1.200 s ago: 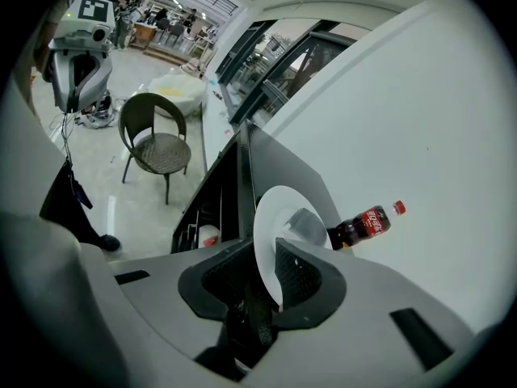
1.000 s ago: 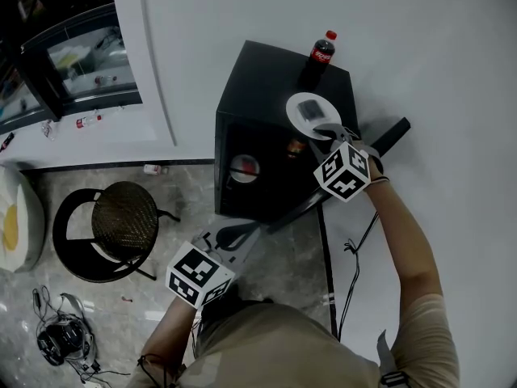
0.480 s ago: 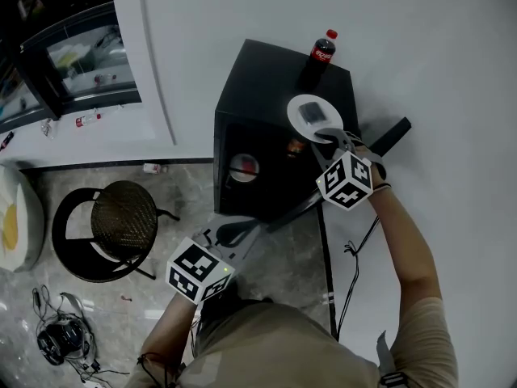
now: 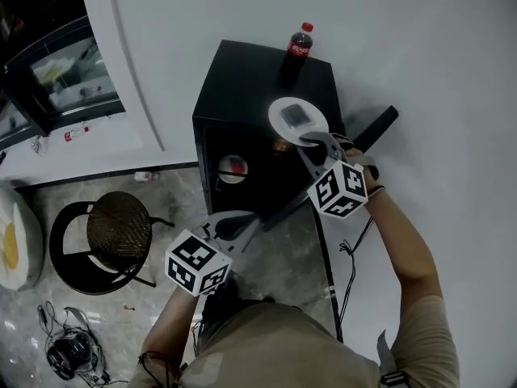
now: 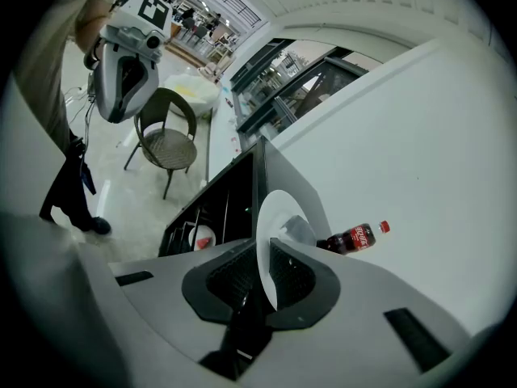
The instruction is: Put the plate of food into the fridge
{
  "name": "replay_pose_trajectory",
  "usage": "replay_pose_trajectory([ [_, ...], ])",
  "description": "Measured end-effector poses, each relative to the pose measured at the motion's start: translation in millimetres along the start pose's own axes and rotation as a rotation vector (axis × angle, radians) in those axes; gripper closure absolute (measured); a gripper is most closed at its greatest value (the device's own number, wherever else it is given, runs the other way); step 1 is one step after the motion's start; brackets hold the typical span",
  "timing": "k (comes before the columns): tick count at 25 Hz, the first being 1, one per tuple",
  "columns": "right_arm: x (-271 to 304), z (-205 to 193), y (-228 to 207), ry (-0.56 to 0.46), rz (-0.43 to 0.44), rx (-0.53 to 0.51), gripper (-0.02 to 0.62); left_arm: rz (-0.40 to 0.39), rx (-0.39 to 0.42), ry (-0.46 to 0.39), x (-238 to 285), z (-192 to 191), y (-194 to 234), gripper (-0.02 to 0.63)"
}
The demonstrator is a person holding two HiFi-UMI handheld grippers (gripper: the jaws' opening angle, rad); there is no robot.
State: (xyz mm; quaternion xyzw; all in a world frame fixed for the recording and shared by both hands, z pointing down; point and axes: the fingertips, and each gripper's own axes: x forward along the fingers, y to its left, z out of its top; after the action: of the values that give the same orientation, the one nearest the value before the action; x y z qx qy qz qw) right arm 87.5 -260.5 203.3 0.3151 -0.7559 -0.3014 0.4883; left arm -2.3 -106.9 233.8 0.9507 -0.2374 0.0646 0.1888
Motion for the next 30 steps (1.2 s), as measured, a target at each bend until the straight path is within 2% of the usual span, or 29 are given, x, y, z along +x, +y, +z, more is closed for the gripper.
replay_pose_trajectory([
  [5, -4, -1, 4, -0.003, 0.01, -0.018, 0.54, -0.072, -0.144, -0.089, 6, 27, 13, 0.595],
  [9, -5, -4, 5, -0.007, 0.014, -0.029, 0.54, -0.097, -0.116, -0.131, 13, 50, 14, 0.595],
  [13, -6, -3, 6, -0.009, 0.009, -0.035, 0.54, -0.076, -0.131, -0.139, 29, 61, 25, 0.595],
  [15, -6, -2, 7, -0.01, 0.008, -0.035, 0.54, -0.065, -0.158, -0.156, 38, 67, 33, 0.595],
  [21, -6, -2, 11, -0.01, 0.006, -0.042, 0.54, -0.113, -0.284, -0.269, 59, 96, 56, 0.595],
  [25, -6, -3, 13, -0.009, 0.004, -0.059, 0.54, -0.071, -0.324, -0.266, 72, 96, 72, 0.594],
  [26, -6, -3, 13, -0.01, 0.003, -0.056, 0.54, -0.057, -0.326, -0.256, 76, 94, 75, 0.568],
  [27, -7, -3, 13, -0.011, 0.001, -0.054, 0.54, -0.053, -0.334, -0.249, 79, 92, 78, 0.468],
  [28, -8, -3, 13, -0.01, 0.0, -0.056, 0.54, -0.058, -0.348, -0.247, 82, 92, 79, 0.413],
  [30, -9, -3, 14, -0.009, -0.001, -0.067, 0.54, -0.077, -0.373, -0.255, 87, 96, 80, 0.401],
])
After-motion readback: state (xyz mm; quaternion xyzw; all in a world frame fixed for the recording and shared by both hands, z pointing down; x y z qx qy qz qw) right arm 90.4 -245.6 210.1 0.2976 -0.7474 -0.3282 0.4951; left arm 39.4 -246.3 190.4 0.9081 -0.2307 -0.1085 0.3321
